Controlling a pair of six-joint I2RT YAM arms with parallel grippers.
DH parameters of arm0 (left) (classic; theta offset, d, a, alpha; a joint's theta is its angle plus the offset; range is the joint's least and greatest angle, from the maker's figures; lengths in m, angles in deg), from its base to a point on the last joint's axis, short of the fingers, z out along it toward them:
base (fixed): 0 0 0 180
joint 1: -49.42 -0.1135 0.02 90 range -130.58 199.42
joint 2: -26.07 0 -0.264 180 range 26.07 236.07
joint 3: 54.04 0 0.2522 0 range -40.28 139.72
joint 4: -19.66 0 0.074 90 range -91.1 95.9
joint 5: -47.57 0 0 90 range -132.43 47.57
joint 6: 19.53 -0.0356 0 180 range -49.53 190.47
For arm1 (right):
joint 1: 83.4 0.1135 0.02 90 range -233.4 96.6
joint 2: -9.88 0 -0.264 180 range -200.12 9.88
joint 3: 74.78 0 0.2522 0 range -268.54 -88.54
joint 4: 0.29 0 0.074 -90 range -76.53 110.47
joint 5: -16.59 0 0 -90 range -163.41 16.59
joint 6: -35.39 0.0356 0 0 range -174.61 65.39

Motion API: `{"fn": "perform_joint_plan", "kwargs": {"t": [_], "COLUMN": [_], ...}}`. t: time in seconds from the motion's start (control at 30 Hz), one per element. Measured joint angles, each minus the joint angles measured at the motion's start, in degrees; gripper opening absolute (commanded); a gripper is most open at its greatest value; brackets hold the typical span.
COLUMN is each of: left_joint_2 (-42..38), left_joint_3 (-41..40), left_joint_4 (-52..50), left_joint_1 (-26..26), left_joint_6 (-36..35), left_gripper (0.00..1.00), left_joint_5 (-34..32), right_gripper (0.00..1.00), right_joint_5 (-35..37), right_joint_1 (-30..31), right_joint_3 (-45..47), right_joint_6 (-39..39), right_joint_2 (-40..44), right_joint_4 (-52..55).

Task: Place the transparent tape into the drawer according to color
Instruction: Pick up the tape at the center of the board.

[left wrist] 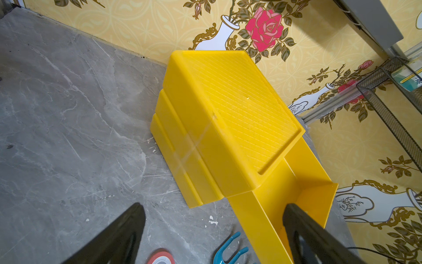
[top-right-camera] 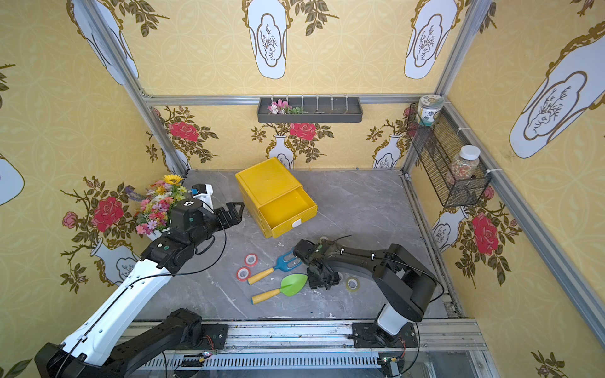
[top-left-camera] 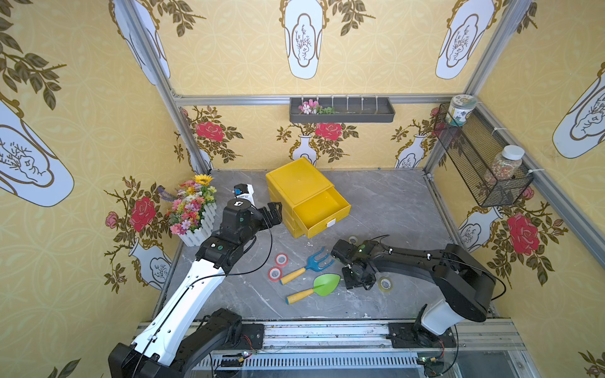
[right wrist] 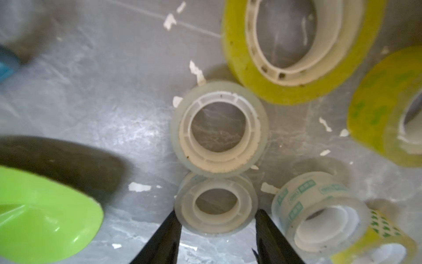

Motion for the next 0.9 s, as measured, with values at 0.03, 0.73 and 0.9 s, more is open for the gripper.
{"fn": "perform_joint_plan", "kwargs": {"t": [0.03, 0.73, 0.9], "left_joint_2": [0.0, 1.2, 1.4], "left_joint_3": [0.0, 0.0, 0.0], "left_joint_4": [0.0, 0.0, 0.0], "left_joint_1": [0.0, 0.0, 0.0], "left_joint_6": [0.0, 0.0, 0.0], "left_gripper": [1.00, 1.00, 1.00], "left_joint_5": [0.0, 0.3, 0.3], "right_gripper": [0.57, 0.69, 0.65], "right_joint_5": [0.0, 3.4, 3.4], "right_joint_1": [0.0, 0.0, 0.1], "right_joint_3": [0.6, 1.6, 1.5], "right_joint_6": [0.0, 0.0, 0.0], "right_joint_2": [0.5, 1.7, 2.1], "right_joint_4": [-0.9, -8.0, -7.6]}}
